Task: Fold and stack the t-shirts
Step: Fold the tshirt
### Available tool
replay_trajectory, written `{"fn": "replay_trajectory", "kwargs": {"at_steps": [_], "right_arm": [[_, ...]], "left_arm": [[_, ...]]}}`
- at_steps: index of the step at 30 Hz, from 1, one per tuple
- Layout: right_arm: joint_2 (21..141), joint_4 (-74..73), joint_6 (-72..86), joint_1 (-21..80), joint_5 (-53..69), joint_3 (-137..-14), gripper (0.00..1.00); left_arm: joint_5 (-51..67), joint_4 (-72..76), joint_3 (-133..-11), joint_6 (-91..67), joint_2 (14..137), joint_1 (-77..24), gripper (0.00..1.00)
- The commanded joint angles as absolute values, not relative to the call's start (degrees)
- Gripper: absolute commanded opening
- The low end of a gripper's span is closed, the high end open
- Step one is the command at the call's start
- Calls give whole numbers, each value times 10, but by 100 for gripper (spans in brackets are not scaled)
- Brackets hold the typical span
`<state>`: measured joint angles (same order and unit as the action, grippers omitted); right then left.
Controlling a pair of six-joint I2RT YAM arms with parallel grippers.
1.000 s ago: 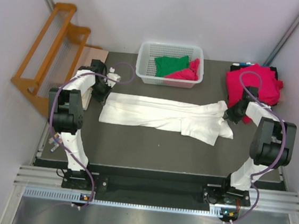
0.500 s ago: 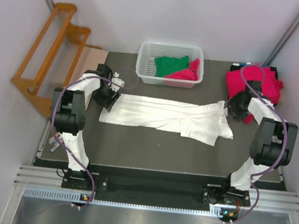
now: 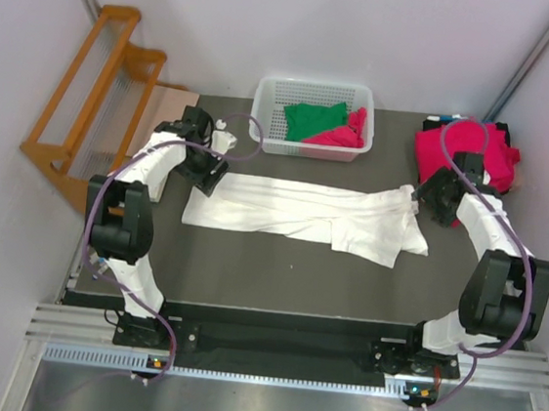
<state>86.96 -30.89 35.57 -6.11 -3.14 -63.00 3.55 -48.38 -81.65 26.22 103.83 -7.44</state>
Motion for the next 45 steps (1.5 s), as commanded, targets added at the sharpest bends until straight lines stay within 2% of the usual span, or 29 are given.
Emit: {"fn": "replay_trajectory", "kwargs": {"at_steps": [1, 8, 14, 18, 24, 31, 39, 45], "right_arm": [[856, -294, 359, -54, -2, -594, 67], [887, -264, 372, -44, 34, -584, 59], [930, -256, 371, -43, 43, -620, 43], [959, -250, 371, -43, 48, -639, 34], [978, -248, 370, -43, 58, -661, 26], [991, -253, 375, -46, 53, -698, 24], [1075, -254, 407, -69, 100, -777, 24], [1124, -242, 431, -84, 127, -798, 19]], "left_arm": [[87, -521, -856, 236, 1021, -90, 76], [125, -531, -883, 200, 1072, -186, 77], [103, -528, -926, 190, 1130, -250, 77], [107, -526, -947, 185, 1159, -247, 77], [81, -499, -916, 187, 1171, -245, 76], [68, -478, -886, 186, 1168, -245, 76], [52, -466, -855, 192, 1152, -245, 76], [44, -457, -834, 196, 1139, -245, 76]]}}
